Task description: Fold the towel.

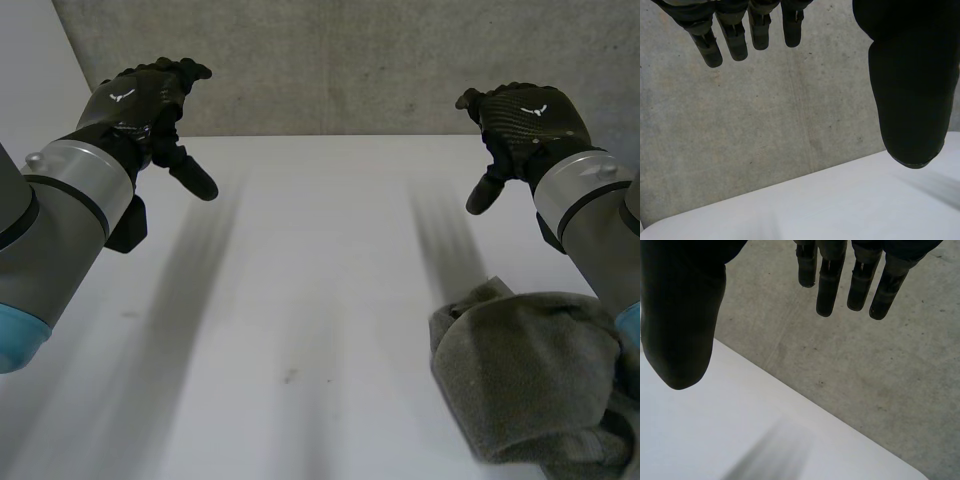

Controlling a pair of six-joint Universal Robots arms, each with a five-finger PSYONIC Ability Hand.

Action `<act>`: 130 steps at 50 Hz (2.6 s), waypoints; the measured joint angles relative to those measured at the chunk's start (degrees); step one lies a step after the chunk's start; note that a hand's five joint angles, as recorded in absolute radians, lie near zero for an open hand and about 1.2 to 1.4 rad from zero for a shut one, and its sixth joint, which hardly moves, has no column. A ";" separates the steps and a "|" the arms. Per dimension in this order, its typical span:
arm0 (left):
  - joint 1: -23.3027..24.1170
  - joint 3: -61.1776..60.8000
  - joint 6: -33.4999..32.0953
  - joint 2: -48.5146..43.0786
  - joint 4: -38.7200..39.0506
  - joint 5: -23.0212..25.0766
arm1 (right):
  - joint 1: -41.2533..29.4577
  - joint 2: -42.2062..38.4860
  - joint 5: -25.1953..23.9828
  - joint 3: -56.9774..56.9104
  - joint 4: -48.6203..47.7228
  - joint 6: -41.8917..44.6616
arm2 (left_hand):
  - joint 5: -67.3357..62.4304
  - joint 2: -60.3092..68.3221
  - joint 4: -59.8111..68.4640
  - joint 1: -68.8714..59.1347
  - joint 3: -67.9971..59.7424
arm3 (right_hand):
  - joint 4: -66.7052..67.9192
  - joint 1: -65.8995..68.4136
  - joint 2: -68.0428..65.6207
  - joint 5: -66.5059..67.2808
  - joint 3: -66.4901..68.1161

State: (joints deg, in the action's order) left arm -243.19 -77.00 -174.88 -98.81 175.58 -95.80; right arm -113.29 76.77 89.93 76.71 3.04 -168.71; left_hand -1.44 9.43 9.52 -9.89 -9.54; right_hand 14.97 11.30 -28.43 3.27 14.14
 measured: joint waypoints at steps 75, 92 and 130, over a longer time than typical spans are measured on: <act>4.96 -25.02 0.42 -3.48 15.85 9.06 | -4.37 -0.05 -6.89 17.74 -8.70 9.55 | 0.00 -0.01 0.00 0.00 0.00 | 60.74 59.89 -46.10 59.27 60.56; -2.29 -25.03 0.34 -2.99 15.82 9.04 | -17.90 -13.46 -5.91 11.98 -7.78 2.21 | 0.00 -0.01 0.00 0.00 0.00 | 5.07 7.81 9.54 4.92 5.69; -2.31 -27.36 12.62 -2.37 -1.88 9.06 | -6.39 -19.87 -10.55 -18.72 22.48 1.64 | 0.00 -0.05 -0.05 0.00 0.00 | 0.87 5.00 13.25 3.45 1.76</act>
State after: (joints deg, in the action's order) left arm -245.50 -104.36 -162.26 -101.17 173.70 -86.74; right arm -119.68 56.90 79.39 57.98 25.52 -167.07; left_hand -1.44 9.37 9.47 -9.88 -9.55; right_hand 15.84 16.30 -15.18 6.72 15.90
